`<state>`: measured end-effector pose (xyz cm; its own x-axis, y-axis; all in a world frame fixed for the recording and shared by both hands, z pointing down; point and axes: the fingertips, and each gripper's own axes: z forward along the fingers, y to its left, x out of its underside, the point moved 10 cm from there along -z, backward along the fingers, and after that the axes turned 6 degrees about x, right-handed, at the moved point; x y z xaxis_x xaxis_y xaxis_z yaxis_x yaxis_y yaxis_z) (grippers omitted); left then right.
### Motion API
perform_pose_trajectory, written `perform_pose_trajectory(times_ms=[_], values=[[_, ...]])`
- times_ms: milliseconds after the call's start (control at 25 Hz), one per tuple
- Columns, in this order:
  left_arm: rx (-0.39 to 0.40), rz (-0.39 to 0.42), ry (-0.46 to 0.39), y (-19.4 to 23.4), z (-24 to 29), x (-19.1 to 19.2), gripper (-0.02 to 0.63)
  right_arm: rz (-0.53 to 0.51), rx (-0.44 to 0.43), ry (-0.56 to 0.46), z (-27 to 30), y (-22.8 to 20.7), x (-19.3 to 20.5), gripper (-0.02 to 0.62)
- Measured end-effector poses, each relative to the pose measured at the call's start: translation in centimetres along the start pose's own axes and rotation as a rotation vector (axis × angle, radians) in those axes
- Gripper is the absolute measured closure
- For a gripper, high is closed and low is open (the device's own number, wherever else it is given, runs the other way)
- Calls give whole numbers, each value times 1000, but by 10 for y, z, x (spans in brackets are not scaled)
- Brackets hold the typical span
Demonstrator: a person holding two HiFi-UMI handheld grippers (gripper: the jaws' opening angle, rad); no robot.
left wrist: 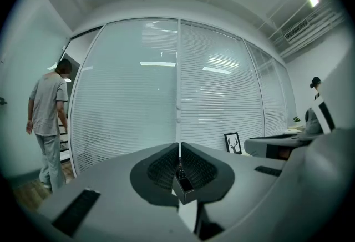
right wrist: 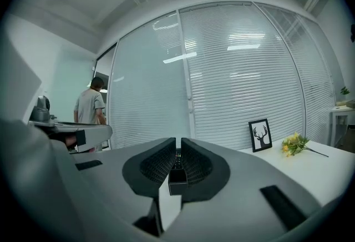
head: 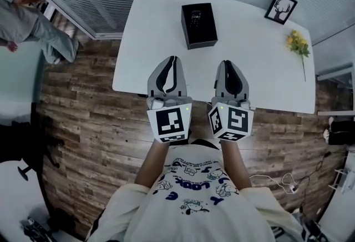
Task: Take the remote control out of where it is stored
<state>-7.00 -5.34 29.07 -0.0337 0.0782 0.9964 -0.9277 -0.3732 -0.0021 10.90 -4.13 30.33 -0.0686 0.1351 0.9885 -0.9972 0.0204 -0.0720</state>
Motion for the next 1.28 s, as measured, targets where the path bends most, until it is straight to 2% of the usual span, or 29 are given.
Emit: perform_pose_trajectory(times_ms=[360, 640, 1040, 1280], values=[[65, -11, 83, 23, 53, 15, 580, -12, 22, 34, 47, 5, 3, 548], [98, -22, 87, 30, 80, 20, 580, -23, 14, 56, 74, 1, 5, 548], [69, -46, 108, 37, 134, 26, 580, -18, -20, 91, 137, -13, 7, 548], [103, -64, 108, 36, 174, 29, 580, -6, -30, 132, 178, -29, 13, 548]])
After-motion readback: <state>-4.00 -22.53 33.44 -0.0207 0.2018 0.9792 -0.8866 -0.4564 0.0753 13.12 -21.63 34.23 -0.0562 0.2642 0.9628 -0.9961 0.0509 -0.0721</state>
